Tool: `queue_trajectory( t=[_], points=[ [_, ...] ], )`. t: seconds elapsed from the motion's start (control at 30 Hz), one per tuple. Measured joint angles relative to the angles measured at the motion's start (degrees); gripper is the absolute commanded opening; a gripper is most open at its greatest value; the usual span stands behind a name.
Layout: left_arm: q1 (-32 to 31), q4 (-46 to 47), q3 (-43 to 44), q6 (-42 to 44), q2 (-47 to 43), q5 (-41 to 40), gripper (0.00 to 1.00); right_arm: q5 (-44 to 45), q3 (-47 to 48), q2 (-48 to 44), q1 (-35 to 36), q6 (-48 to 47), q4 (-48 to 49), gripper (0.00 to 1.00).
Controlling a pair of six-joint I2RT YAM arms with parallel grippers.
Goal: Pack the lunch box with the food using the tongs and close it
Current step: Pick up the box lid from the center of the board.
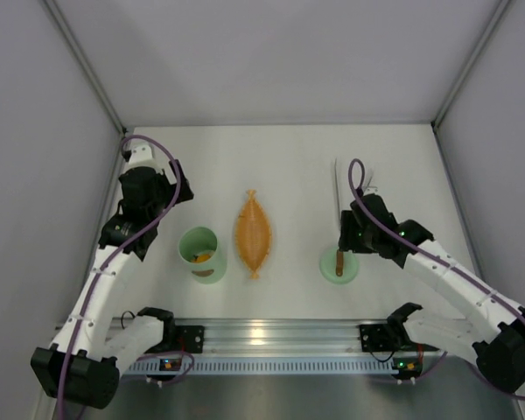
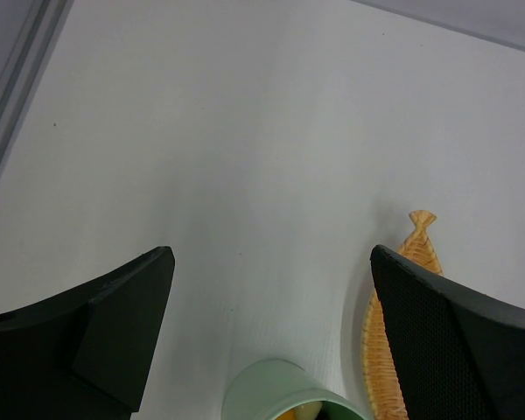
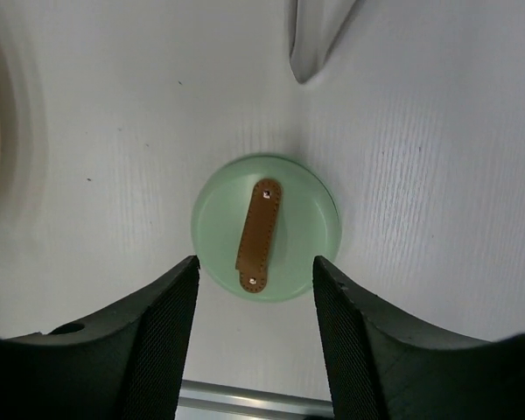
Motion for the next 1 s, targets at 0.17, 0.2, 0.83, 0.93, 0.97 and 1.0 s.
queue_trajectory(
  t=[0.17,0.2,0.83,0.93,0.97,1.0],
  points=[
    [0.0,0.0,0.0,0.0,0.0,-0.2,0.99,0.9,-5.6,1.4,2.5,3.8,0.3,0.52],
    [0.0,0.0,0.0,0.0,0.0,-0.2,0.99,1.1,-5.9,1.8,3.2,4.3,0.3,0.52],
    [0.0,0.0,0.0,0.0,0.0,-0.5,0.99,4.8,-8.5,11.0,8.4,9.8,5.5,0.45],
    [0.0,0.0,0.0,0.0,0.0,-0.5,0.99,4.6,-8.7,12.2,8.4,9.9,6.8,0.42],
    [0.0,0.0,0.0,0.0,0.0,-0.5,0.99,4.5,-8.9,12.5,8.4,9.9,7.2,0.42],
    [0.0,0.0,0.0,0.0,0.0,-0.5,0.99,4.5,-9.1,12.7,8.4,9.9,7.3,0.41]
  ],
)
